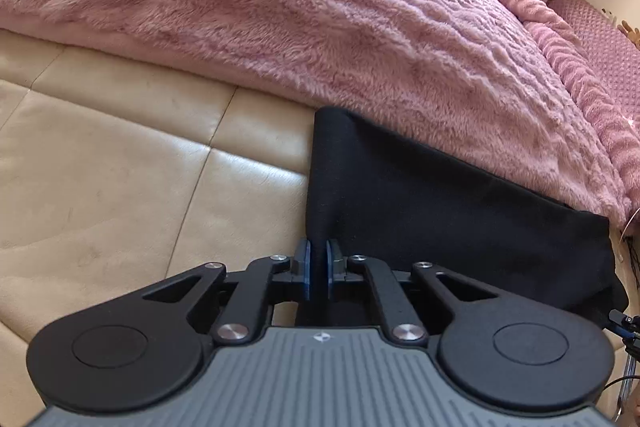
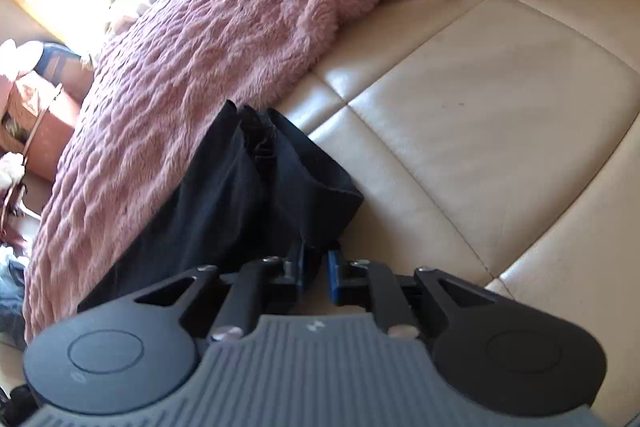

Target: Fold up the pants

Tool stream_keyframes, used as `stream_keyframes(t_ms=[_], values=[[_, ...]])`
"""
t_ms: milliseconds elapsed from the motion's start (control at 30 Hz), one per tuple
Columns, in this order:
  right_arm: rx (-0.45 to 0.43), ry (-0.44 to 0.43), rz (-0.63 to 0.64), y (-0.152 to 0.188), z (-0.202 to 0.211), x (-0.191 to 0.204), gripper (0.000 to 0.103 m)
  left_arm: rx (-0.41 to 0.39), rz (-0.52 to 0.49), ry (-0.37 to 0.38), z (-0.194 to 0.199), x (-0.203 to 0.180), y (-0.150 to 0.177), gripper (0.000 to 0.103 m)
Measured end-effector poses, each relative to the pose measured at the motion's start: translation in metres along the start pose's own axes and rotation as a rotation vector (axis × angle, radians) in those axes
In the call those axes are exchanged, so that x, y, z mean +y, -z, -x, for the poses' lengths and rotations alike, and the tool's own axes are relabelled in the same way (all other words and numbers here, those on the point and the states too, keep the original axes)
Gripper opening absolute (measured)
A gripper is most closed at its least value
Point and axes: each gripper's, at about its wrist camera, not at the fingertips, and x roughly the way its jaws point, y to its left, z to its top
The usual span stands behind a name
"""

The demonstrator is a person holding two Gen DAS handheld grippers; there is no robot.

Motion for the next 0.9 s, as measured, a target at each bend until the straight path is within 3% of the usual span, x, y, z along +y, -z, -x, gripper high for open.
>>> stream_keyframes(t_ms=[33,133,267,500,567,600,667,733,800,900], values=[[-0.002,0.015,0.042,0.002,0.001,0.002,0.017,0.002,0.012,-0.008,0.001,0.004,0.0,0.015],[-0.068,0.08,0.129,-0.002,0.016,0.011,0.022,-0.048,0.043,-0.029,0.012,0.006,-0.004,0.022],[-0.12,0.0,0.167,-0.02,0.026,0.023,0.023,-0.082,-0.012,-0.022,0.016,-0.011,-0.01,0.023],[-0.082,-0.074,0.17,-0.051,-0.017,0.043,0.019,-0.031,-0.132,-0.06,-0.013,-0.05,-0.002,0.023],[-0.042,-0.062,0.189,-0.051,-0.031,0.044,0.03,-0.013,-0.142,-0.072,-0.019,-0.051,0.001,0.023],[-0.024,-0.056,0.179,-0.051,-0.037,0.042,0.03,-0.008,-0.14,-0.076,-0.021,-0.051,0.002,0.023],[-0.002,-0.096,0.13,-0.051,-0.046,0.032,0.0,-0.005,-0.134,-0.081,-0.022,-0.05,0.003,0.023],[-0.027,-0.157,0.087,-0.055,-0.035,0.03,0.0,-0.001,-0.134,-0.086,-0.023,-0.05,0.002,0.023],[-0.094,-0.209,0.121,-0.061,-0.014,0.039,0.0,0.002,-0.142,-0.088,-0.023,-0.05,0.002,0.023],[-0.065,-0.065,0.26,-0.063,-0.023,0.052,0.0,-0.002,-0.142,-0.091,-0.024,-0.05,0.003,0.023]])
